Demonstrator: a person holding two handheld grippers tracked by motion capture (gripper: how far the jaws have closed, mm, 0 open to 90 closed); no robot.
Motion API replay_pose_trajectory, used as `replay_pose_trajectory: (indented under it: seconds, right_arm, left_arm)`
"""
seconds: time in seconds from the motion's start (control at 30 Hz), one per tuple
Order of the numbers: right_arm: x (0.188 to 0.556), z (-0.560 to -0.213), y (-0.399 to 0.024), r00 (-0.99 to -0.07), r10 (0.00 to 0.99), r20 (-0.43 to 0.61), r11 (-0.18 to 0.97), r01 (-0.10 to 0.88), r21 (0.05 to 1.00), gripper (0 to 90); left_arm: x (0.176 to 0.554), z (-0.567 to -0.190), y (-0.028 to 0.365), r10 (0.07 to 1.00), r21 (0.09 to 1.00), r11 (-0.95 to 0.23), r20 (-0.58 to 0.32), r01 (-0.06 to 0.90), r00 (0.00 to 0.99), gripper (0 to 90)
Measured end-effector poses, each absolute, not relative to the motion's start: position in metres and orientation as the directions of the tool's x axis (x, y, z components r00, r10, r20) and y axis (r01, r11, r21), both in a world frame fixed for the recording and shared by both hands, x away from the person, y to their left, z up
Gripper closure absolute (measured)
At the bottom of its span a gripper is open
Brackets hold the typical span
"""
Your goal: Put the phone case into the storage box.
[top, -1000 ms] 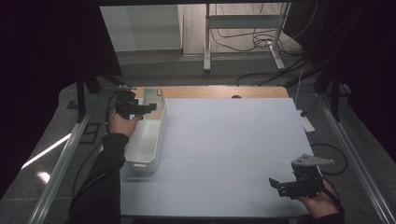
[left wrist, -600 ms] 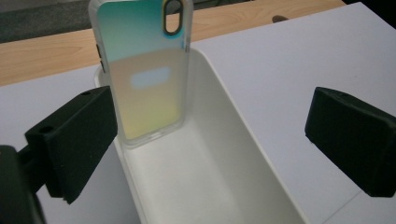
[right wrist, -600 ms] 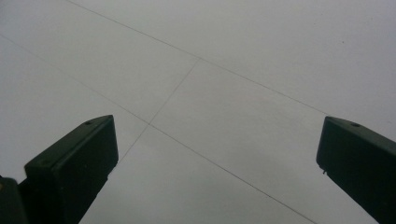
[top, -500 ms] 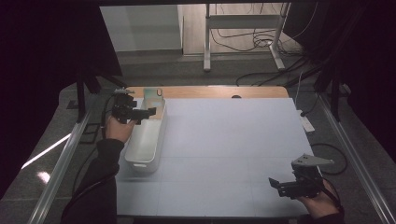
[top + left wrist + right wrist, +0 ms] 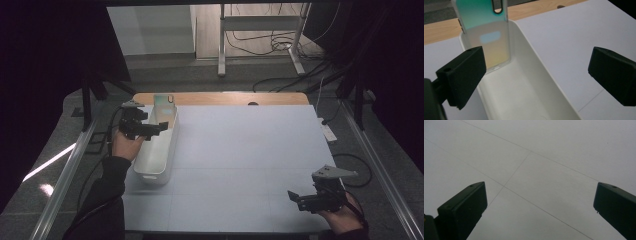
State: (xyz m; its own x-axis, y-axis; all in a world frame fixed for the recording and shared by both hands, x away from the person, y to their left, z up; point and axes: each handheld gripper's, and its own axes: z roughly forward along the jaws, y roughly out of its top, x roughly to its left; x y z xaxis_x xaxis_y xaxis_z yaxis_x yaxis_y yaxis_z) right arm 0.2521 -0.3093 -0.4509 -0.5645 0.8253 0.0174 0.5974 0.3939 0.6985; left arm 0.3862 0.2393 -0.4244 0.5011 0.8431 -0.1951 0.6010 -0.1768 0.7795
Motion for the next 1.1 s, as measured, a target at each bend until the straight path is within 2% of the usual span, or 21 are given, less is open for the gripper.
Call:
replay_pose_trajectory:
  seconds: [0.6,1.1]
  right_arm:
    - [0.252,-0.451,-0.309,-0.568,0.823,0.016,0.398,0.595,0.699,0.0]
    - [0.252,-0.451,-0.309,-0.57,0.822,0.018,0.398,0.595,0.698,0.0]
  left_arm:
    - [0.356,-0.424,0.232,0.81,0.801,-0.196,-0.192,0.565,0.554,2.3]
    - [0.331,-0.431,0.237,0.806,0.803,-0.192,-0.199,0.564,0.558,2.4]
